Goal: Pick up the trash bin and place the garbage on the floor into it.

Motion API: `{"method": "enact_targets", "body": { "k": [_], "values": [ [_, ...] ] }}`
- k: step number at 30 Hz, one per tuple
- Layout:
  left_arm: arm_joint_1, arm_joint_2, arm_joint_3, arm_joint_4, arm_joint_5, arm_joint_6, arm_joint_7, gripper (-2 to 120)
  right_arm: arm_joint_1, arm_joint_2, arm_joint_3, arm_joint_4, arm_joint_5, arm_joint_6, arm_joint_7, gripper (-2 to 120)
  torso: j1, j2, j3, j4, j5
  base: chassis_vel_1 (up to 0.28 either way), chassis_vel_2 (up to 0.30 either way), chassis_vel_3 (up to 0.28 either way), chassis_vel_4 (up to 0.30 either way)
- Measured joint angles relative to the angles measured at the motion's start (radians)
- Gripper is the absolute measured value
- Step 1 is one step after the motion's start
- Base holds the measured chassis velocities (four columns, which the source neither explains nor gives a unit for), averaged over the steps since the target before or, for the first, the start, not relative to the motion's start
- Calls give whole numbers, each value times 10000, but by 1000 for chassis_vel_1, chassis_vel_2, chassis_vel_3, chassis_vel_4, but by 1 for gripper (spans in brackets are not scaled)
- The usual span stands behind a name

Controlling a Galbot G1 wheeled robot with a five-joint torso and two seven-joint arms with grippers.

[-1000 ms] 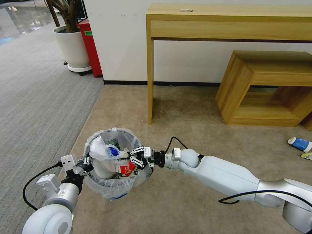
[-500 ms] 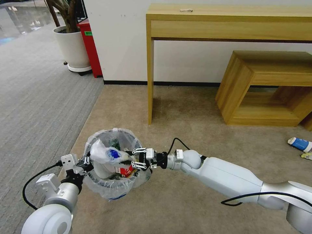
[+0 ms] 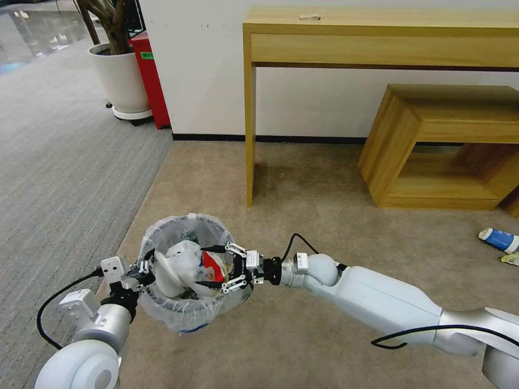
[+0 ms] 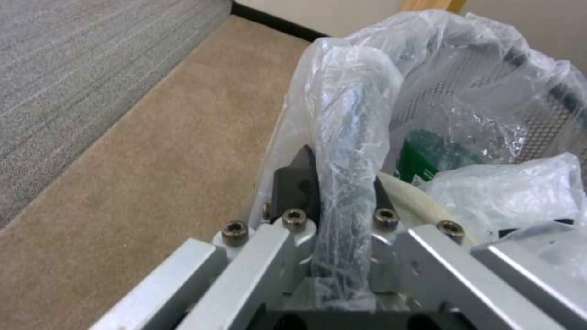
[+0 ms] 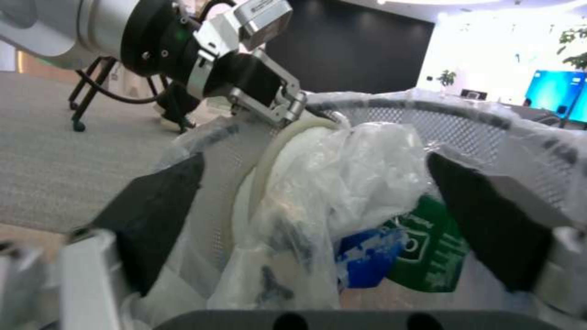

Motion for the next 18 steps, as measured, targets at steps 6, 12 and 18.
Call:
{"method": "enact_targets", "body": {
  "k": [6,12,18],
  "values": [
    [27,-64,25,3,41,-2,8,2,-24,-80,175,101,22,-27,93,100,0,0,0,0,0,0,0,0,0],
    [58,-135,67,48,33,-3,17,2,-161,-104,496,289,148,-97,376,100,0,0,0,0,0,0,0,0,0],
    [19,-75,37,93,-123,98,-52,2,-292,-271,959,616,395,-250,880,100,0,0,0,0,0,0,0,0,0]
  ]
}}
